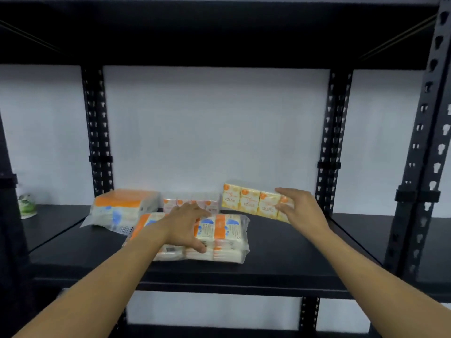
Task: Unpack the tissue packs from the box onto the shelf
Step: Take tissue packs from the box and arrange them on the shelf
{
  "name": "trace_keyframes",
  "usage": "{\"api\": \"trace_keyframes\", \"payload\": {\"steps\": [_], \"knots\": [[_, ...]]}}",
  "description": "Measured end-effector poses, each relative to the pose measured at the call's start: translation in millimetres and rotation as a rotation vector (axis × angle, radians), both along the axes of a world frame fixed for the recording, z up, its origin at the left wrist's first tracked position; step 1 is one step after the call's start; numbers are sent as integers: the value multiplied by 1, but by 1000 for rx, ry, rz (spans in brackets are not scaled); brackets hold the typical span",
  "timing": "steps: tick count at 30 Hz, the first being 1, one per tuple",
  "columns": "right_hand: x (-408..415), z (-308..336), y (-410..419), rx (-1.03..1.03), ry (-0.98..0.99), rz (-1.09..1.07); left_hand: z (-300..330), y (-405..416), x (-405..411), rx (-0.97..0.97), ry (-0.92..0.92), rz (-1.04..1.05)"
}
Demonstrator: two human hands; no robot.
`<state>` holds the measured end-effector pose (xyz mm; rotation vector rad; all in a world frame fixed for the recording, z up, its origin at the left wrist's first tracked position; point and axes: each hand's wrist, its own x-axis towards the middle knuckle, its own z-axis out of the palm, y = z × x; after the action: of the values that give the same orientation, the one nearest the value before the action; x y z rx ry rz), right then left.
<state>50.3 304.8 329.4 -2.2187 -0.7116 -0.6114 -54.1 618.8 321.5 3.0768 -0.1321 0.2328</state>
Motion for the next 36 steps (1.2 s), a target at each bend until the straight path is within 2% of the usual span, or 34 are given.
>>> {"api": "trace_keyframes", "payload": {"steps": [5, 8, 17, 27, 36], "knots": [[54, -15, 24, -61, 11, -22, -17, 4, 29, -94, 57, 33], [82, -27, 34, -98, 28, -38, -32, 7, 40, -186, 24, 62], [145, -60, 58, -130, 110, 16, -46, 17, 59, -215, 33, 98], [176, -75, 65, -126, 171, 62, -45, 20, 64, -260, 36, 92], [177, -73, 78, -409, 112, -118, -45, 18, 66, -263, 49, 107]]}}
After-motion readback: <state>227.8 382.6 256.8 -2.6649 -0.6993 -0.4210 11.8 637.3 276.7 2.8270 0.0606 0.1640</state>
